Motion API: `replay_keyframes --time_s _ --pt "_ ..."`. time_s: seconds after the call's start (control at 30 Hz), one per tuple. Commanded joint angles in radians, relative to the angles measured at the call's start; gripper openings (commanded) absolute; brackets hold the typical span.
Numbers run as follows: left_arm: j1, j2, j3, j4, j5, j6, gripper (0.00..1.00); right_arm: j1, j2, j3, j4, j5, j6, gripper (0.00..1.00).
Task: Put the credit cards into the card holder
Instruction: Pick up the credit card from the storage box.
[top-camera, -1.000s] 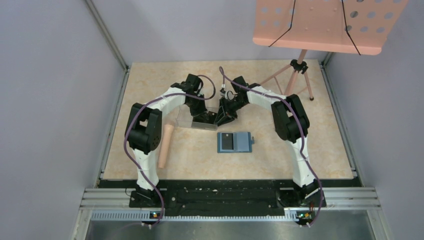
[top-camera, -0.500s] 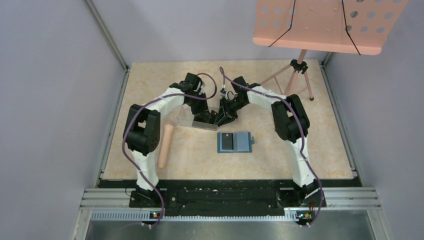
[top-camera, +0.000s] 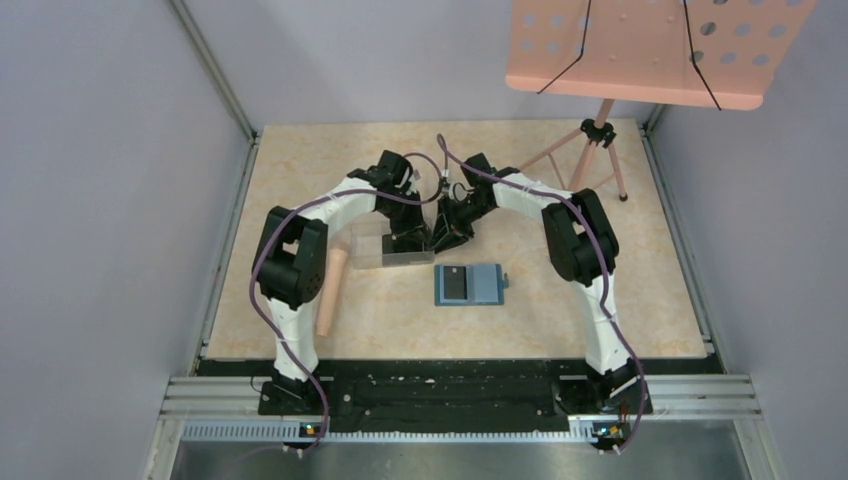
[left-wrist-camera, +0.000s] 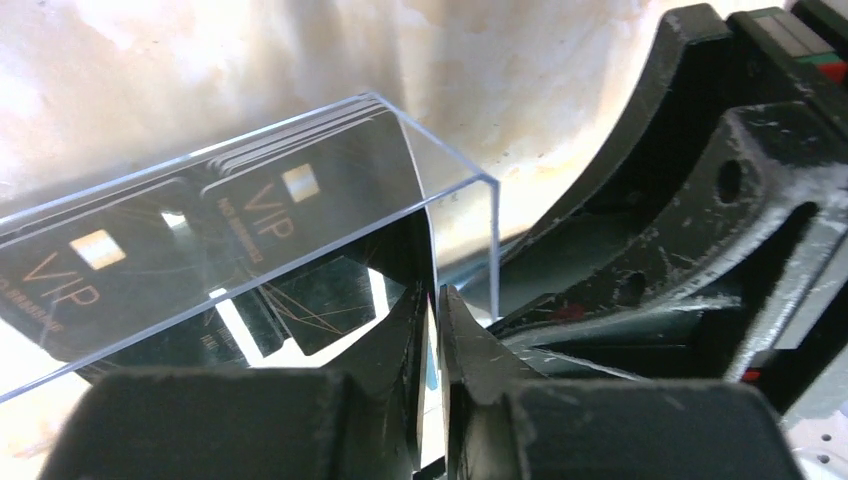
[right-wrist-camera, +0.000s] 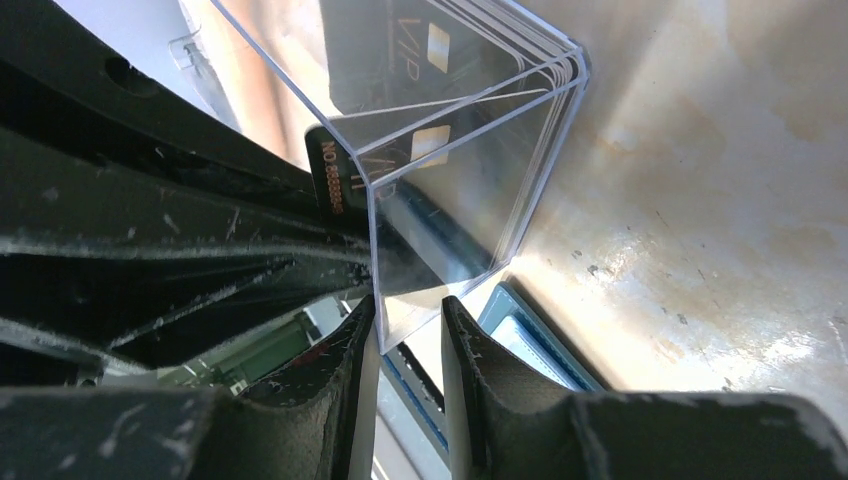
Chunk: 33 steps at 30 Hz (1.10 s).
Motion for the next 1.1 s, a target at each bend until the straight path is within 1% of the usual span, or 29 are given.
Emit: replay_keyframes --time_s 0.0,0.03,0.07,0.27,0.4,0.57,0.7,0.77,0.87,0.93,0.97,1.07 --pt "-0.007 0.016 0.027 -0.019 0.001 0.009 0.08 0.012 -0.05 -0.003 0.03 -0.015 -0.02 0.25" --pt "-0.006 0.014 0.031 -0.023 -0.008 0.009 0.02 0.012 -0.05 -0.002 0.029 -0.015 -0.019 0.26" --pt "-0.007 0.011 0.035 -0.028 -0.019 0.009 0.0 0.012 -0.051 -0.001 0.029 -0.014 -0.019 0.26" --pt "-0.006 -0.023 0.091 -0.102 -0.117 0.029 0.0 0.012 -0.054 0.007 0.029 -0.014 -0.015 0.26" --pt "-0.006 -0.08 0.107 -0.137 -0.191 0.041 0.0 0.015 -0.054 0.011 0.032 -0.013 -0.012 0.26" --pt "-0.004 -0.181 0.084 -0.146 -0.266 0.043 0.0 0.032 -0.028 0.047 0.031 -0.02 -0.003 0.27" --pt "-0.003 -0.279 0.027 -0.116 -0.302 0.032 0.0 0.053 0.002 0.103 0.031 -0.032 0.005 0.29" --pt "-0.001 -0.339 -0.026 -0.065 -0.285 0.027 0.0 0.06 0.009 0.127 0.033 -0.04 0.007 0.31" --pt "0.0 -0.441 -0.13 0.066 -0.217 0.006 0.0 0.058 -0.007 0.132 0.033 -0.018 0.0 0.33" --pt "0.0 -0.522 -0.245 0.198 -0.159 -0.019 0.0 0.053 -0.058 0.094 0.056 0.027 -0.006 0.36" --pt "-0.001 -0.562 -0.297 0.31 -0.134 -0.036 0.0 0.046 -0.085 0.065 0.078 0.042 -0.001 0.37" --pt "-0.003 -0.647 -0.419 0.536 -0.052 -0.071 0.0 0.016 -0.183 -0.059 0.153 0.071 0.024 0.39"
